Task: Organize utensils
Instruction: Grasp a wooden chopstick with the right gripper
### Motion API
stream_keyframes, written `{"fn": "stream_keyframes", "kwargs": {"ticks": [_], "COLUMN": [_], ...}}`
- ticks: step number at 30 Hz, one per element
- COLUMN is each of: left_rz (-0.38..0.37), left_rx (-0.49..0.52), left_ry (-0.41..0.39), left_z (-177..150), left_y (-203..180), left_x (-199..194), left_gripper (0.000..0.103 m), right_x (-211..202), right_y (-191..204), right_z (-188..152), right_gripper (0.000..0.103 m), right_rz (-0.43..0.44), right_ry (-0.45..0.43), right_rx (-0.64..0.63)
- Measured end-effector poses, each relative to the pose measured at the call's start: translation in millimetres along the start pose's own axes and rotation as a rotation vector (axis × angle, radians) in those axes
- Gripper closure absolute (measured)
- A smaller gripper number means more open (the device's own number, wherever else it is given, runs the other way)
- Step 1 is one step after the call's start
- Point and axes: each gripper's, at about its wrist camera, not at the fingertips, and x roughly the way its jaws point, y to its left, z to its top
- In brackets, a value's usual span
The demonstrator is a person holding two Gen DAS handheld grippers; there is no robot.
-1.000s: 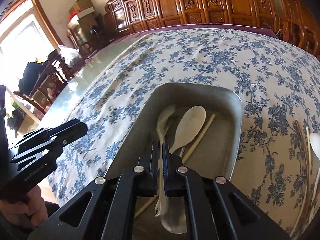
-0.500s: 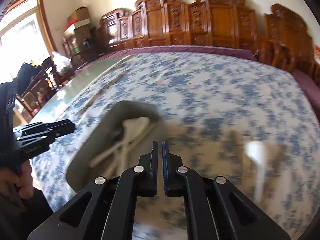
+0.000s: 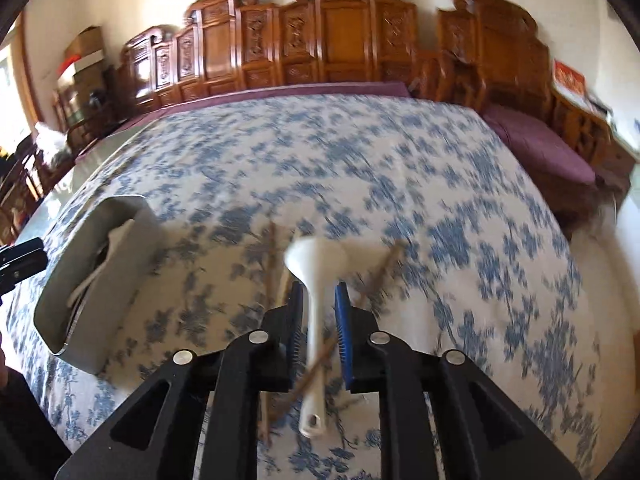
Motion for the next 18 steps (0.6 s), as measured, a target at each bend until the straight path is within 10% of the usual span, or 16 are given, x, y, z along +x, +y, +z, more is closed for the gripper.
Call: {"fn": "stream_keyframes", "kwargs": {"ticks": [18], "left_rz": [-0.008], "left_rx": [0.067], "left_ry": [0.009], "left_z": [-12.9], "left_y": [-48.4], "left_x": [-0.9], "left_gripper": [0.035], "right_x": [38.3], "right_y": [-19.0], "right_z": [-18.8], "right_gripper": [0.09], "right_rz": [0.087], "right_ry": [0.172], "right_rx": [0.201]}}
